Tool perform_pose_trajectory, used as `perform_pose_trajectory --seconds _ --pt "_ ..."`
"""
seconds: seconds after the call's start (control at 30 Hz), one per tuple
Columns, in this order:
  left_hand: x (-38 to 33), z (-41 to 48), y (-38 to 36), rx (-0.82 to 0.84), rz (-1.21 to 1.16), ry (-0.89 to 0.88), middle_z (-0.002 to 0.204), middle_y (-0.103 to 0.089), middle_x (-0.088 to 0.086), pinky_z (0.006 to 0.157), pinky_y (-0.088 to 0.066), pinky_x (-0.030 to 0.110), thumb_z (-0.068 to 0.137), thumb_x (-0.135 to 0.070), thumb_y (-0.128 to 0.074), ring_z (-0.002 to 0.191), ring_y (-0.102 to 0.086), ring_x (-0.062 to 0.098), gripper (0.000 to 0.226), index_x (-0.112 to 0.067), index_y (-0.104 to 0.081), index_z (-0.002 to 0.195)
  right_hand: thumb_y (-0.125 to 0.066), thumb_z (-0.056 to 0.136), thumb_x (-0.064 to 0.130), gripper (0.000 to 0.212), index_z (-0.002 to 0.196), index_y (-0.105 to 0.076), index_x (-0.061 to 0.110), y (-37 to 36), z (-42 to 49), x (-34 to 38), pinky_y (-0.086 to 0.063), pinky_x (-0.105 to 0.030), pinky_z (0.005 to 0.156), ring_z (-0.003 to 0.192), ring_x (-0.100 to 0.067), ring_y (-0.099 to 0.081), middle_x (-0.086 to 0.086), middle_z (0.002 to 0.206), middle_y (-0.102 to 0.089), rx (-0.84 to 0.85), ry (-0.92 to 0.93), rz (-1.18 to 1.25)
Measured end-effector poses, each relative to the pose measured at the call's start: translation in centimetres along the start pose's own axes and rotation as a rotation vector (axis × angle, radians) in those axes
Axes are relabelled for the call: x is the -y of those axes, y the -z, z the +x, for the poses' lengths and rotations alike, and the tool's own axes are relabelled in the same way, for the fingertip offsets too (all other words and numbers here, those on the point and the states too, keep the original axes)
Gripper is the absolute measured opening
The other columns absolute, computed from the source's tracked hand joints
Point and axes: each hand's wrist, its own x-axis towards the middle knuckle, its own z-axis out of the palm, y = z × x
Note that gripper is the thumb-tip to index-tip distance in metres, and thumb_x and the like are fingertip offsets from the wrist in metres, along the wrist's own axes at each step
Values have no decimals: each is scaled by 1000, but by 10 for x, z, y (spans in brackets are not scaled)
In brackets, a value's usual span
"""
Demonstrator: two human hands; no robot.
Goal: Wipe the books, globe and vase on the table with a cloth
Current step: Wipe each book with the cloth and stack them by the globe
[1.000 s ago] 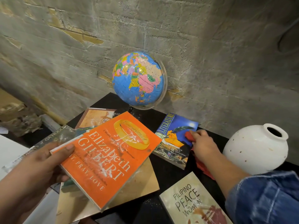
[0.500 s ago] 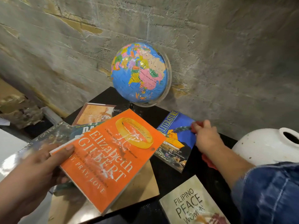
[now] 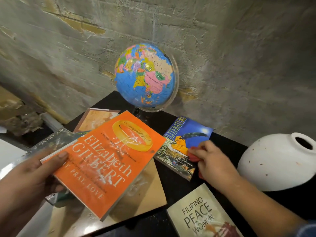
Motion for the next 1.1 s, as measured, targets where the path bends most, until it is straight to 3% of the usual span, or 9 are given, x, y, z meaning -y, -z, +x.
perform_pose_trajectory --seconds 0.07,0.13,0.27,0.43,0.57,0.7,0.83,1.0,1.1 --pt "-1 -2 5 3 -23 1 64 -66 -7 60 -56 31 91 -36 -57 54 -63 8 36 -14 -59 119 -67 82 41 48 127 -50 42 0 -3 20 -48 -30 89 108 -16 -50 8 120 -41 103 38 -67" --pt "-3 -7 5 1 -15 -13 61 -66 -6 57 -56 29 91 -34 -56 51 -62 8 34 -12 -59 116 -70 77 50 58 127 -43 37 -4 -5 31 -49 -31 84 107 -15 -47 8 120 -35 141 17 -112" --pt "-9 -20 -3 0 -18 -27 45 -55 7 38 -47 20 93 -25 -49 35 -51 13 26 -3 -61 100 -71 78 45 53 122 -43 36 -1 -3 31 -51 -33 79 101 -17 -48 7 117 -34 142 -75 -145" --pt "-14 -43 -11 59 -102 35 42 -49 6 41 -44 22 80 -36 -61 34 -45 14 41 2 -59 95 -74 78 30 42 114 -55 39 23 2 28 -47 -30 83 97 -18 -56 7 108 -39 233 -182 9" --pt "-8 -57 -25 156 -104 94 50 -51 8 36 -42 19 81 -30 -55 39 -46 12 39 3 -55 100 -76 78 22 37 111 -65 37 79 -5 20 -36 -22 85 101 -18 -53 1 105 -51 42 -261 159" --pt "-1 -71 -46 253 -72 189 65 -55 18 41 -46 24 89 -23 -52 52 -55 22 28 -1 -57 106 -76 78 19 34 98 -66 45 119 -40 35 -41 -26 90 100 -12 -58 3 108 -61 -129 -261 393" --pt "10 -78 -63 282 -3 234 65 -59 17 42 -47 26 93 -19 -52 56 -58 24 23 0 -54 107 -73 82 13 32 101 -71 39 108 -68 58 -47 -30 94 102 -9 -62 4 111 -65 -88 -263 619" --pt "18 -85 -56 289 126 215 66 -65 18 48 -47 30 86 -33 -56 56 -58 29 37 -3 -52 106 -68 85 12 39 99 -66 48 63 -79 86 -38 -6 85 99 3 -54 10 109 -56 -41 -268 611" --pt "25 -93 -49 261 98 243 70 -68 18 49 -53 33 90 -25 -58 59 -63 28 25 -7 -54 107 -67 84 9 42 110 -60 42 42 -79 95 -29 5 80 96 10 -47 10 110 -50 -118 -259 494"
